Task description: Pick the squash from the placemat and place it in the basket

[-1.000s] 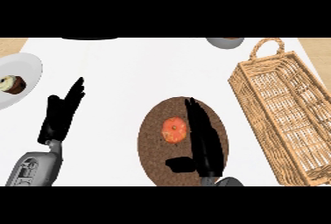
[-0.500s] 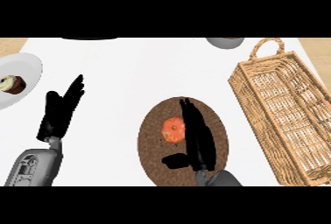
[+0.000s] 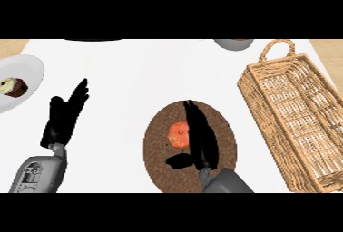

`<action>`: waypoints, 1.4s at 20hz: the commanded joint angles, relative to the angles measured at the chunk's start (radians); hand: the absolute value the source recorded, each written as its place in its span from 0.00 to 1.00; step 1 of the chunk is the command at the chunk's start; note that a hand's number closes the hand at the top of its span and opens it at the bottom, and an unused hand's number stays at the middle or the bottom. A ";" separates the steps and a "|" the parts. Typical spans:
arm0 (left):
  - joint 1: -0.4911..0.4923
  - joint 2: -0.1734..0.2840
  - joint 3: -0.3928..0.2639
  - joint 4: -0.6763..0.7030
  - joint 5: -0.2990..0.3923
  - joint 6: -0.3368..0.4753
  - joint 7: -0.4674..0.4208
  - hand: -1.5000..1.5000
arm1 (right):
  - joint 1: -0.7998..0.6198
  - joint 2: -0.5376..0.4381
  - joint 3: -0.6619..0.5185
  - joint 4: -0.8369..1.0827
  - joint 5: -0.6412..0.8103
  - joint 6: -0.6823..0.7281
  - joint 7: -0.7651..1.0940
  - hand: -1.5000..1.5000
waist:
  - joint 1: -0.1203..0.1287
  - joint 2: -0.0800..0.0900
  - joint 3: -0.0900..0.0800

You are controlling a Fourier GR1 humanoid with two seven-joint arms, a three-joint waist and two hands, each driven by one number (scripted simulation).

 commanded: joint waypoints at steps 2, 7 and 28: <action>0.017 -0.009 0.011 0.042 -0.019 -0.006 -0.066 0.50 | -0.053 0.000 0.026 0.133 -0.055 -0.098 -0.037 0.00 | 0.003 0.001 0.000; -0.023 -0.006 0.012 -0.015 -0.017 -0.010 0.034 0.50 | -0.015 0.000 0.045 0.073 0.106 -0.021 0.003 1.00 | -0.003 -0.001 0.000; 0.010 -0.011 0.019 -0.010 -0.019 -0.031 0.000 0.50 | -0.102 -0.009 0.216 -0.095 0.372 0.552 0.226 1.00 | -0.003 -0.002 0.000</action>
